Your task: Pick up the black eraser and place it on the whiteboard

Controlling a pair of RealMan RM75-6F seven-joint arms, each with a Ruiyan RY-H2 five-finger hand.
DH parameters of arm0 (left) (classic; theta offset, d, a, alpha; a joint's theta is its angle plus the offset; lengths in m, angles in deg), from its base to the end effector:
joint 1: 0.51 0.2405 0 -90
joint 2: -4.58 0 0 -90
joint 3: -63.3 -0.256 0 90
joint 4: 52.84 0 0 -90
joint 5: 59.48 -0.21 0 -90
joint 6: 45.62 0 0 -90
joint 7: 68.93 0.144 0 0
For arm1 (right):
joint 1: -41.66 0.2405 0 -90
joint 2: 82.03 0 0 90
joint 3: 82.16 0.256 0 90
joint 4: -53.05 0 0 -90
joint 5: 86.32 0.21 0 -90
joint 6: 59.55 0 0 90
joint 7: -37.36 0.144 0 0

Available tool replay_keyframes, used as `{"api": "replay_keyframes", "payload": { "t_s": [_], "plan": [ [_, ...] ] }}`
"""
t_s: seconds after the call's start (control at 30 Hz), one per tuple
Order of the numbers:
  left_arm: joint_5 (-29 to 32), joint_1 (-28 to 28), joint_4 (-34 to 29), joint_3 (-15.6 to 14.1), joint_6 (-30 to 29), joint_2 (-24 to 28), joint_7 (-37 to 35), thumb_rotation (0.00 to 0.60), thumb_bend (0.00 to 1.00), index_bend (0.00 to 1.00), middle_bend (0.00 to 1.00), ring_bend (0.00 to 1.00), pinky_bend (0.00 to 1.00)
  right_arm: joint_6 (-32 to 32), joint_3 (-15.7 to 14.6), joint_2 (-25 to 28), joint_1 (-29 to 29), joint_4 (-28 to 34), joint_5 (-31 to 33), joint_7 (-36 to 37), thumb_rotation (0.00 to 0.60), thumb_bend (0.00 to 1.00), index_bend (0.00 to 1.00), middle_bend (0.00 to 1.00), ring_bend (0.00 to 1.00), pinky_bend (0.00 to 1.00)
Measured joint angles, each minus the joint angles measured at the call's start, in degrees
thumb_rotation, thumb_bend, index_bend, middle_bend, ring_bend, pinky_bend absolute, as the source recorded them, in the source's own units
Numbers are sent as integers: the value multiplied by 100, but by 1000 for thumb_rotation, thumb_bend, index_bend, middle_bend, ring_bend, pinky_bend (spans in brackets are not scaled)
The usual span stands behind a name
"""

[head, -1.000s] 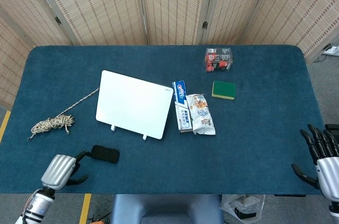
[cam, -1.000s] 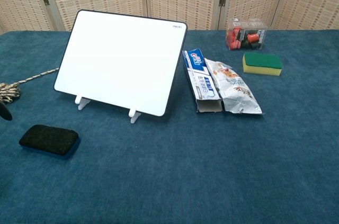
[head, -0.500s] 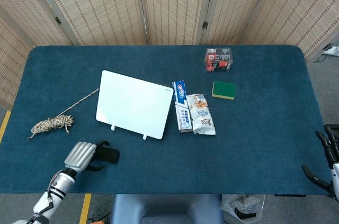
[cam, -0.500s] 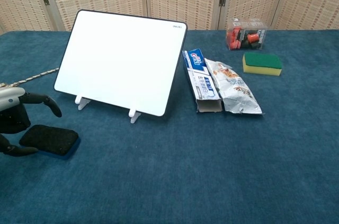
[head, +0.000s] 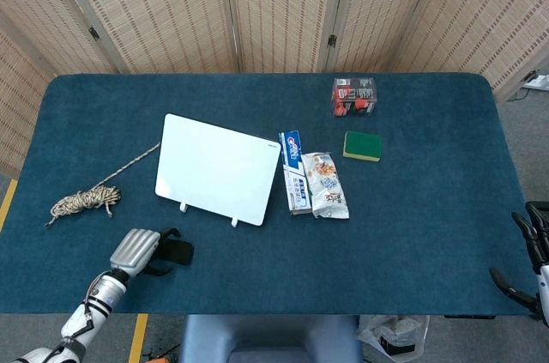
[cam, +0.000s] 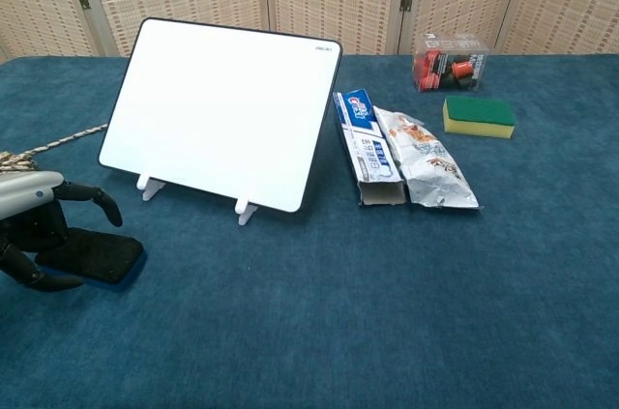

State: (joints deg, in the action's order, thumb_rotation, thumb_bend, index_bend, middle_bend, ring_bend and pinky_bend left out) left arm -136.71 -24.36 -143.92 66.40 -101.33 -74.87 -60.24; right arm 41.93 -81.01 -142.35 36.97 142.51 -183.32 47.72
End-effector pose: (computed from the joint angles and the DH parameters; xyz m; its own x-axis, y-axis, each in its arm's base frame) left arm -0.2434 0.2515 0.0111 0.3647 0.4199 0.8311 0.9262 -0.2553 -0.2775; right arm -0.3082 -0.1189 0.2044 0.3232 0.1659 0.9317 -0.9369 -0.0824 0.3397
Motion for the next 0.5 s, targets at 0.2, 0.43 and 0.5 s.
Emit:
{"api": "replay_keyframes", "payload": {
  "t_s": [0.2,0.43,0.5],
  "plan": [
    [2,-42,331,-17,0,-146,-324,600,233,373,1000,1000,1000,10,8,-3,-9,-1,11,11,600,268,0,0,0,11],
    [17,-100,624,-44,49,-241,-603,600,233,444,1000,1000,1000,10,11,-5,-12,4,9,0,600,268,0,0,0,11],
    [29,-103,655,-59,53,-254,-655,600,233,480,1000,1000,1000,13,14,-5,-14,1,12,9,600,267,0,0,0,11]
  ]
}}
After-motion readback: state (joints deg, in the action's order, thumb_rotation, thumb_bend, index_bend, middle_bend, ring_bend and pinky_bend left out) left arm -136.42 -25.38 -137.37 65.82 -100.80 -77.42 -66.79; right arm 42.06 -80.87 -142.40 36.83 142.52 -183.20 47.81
